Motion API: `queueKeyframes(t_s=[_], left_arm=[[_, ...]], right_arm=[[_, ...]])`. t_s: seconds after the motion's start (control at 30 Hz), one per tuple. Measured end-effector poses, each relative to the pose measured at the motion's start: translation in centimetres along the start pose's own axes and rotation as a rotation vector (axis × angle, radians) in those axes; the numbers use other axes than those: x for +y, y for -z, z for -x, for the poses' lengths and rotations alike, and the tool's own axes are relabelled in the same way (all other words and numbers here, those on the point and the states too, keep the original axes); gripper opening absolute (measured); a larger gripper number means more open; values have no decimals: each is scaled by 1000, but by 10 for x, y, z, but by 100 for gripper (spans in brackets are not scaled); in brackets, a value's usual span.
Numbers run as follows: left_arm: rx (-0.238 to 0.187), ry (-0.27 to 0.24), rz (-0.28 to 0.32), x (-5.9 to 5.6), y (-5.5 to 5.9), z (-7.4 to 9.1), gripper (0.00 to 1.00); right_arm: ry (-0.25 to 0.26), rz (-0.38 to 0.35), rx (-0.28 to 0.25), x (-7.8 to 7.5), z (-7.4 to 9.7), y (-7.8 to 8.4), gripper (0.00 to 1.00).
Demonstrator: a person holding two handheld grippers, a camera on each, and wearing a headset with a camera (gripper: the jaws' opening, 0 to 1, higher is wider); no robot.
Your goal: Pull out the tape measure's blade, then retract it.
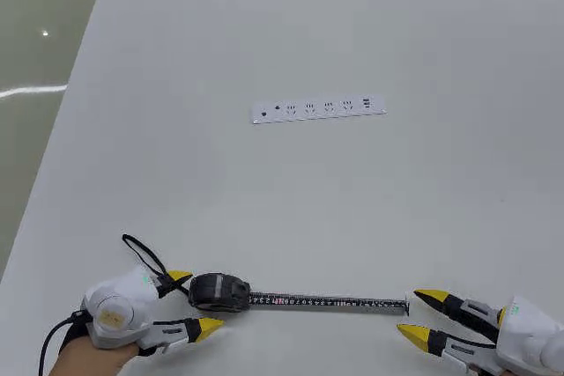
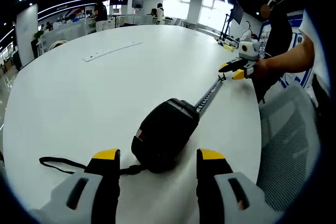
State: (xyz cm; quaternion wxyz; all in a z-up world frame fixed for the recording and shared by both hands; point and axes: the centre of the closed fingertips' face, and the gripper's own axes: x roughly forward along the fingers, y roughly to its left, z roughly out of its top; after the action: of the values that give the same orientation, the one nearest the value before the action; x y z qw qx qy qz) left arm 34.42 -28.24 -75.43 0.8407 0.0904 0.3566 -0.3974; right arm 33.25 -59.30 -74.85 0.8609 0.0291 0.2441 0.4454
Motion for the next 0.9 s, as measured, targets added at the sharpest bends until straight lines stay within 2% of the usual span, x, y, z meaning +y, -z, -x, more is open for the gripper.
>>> queueKeyframes(t_s=[0.23,0.33,0.43,0.6,0.67,0.77,0.9], left_arm=[[-31,-39,30,-4,0,8,56],[-46,-56,57,-3,0,12,57],[-49,-70,48,-4,0,15,58],[-80,-96,78,-2,-4,22,59],[-77,-107,69,-4,-4,23,59],[-108,-123,91,-4,-6,27,59],[-124,-142,103,-5,-5,33,60]], right_arm=[[49,-17,-38,6,6,-7,39],[61,-14,-37,8,7,-6,40],[71,-16,-40,10,8,-8,40],[99,-14,-46,11,12,-9,42],[106,-18,-51,12,14,-10,43],[116,-14,-53,14,16,-12,44],[125,-6,-66,18,19,-14,44]])
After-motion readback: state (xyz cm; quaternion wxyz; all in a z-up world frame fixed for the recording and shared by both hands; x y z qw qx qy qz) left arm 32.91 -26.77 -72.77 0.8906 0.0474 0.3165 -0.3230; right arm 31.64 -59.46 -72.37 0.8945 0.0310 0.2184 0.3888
